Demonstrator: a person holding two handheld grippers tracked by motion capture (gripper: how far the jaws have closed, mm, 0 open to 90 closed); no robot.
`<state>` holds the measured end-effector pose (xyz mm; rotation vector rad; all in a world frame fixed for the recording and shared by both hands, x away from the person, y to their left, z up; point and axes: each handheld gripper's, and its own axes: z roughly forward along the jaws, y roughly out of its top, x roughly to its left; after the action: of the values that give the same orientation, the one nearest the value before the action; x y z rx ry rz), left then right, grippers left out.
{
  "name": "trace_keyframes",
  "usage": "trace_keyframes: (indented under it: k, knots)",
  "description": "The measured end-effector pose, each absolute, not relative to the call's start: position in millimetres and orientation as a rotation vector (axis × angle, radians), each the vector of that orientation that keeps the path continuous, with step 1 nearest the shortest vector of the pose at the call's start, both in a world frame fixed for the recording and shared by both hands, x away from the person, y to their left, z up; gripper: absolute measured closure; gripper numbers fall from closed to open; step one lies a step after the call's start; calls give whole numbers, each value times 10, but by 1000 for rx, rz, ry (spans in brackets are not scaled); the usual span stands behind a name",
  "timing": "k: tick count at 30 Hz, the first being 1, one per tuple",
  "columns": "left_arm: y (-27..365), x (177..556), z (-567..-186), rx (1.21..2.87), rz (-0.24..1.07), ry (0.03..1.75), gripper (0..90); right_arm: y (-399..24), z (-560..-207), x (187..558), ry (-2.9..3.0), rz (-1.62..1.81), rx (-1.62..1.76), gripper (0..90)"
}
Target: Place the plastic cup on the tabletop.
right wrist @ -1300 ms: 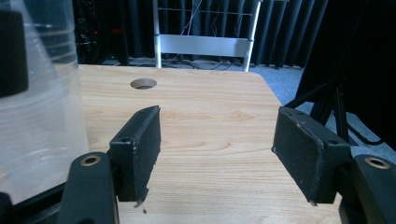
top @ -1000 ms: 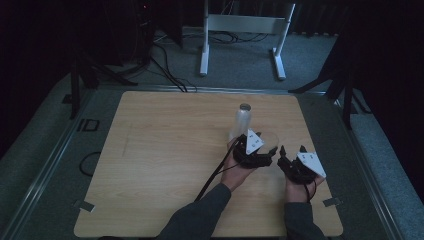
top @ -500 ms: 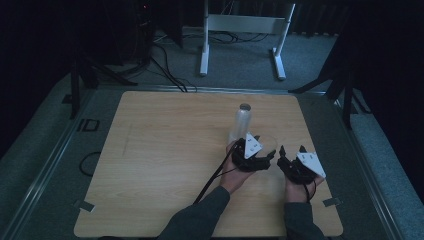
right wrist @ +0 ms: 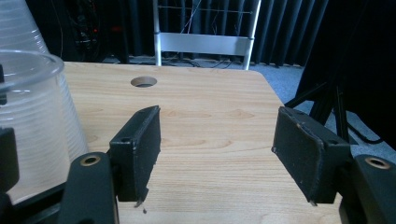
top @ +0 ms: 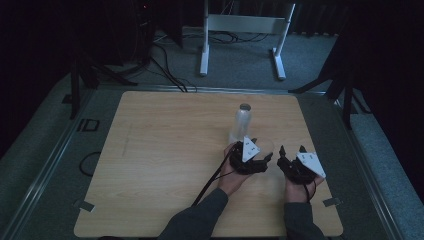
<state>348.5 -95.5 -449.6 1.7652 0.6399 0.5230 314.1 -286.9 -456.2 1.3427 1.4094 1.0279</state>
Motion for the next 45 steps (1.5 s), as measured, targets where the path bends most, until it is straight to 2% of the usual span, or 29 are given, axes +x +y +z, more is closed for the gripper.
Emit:
trace_keyframes:
  k: [36,40,41,45]
  knots:
    - [-854,3474,-4869,1816,518,668,272,-2875,-4560,3136,1405,1036,1343,318]
    - [-854,3462,-4866,1831,512,667,240,-2875,-4559,3136,1404,1036,1342,318]
    - [-856,3453,-4867,1838,514,665,200,-2875,-4559,3135,1402,1037,1344,316]
    - [-844,3432,-4866,1857,499,668,156,-2874,-4560,3136,1404,1034,1342,314]
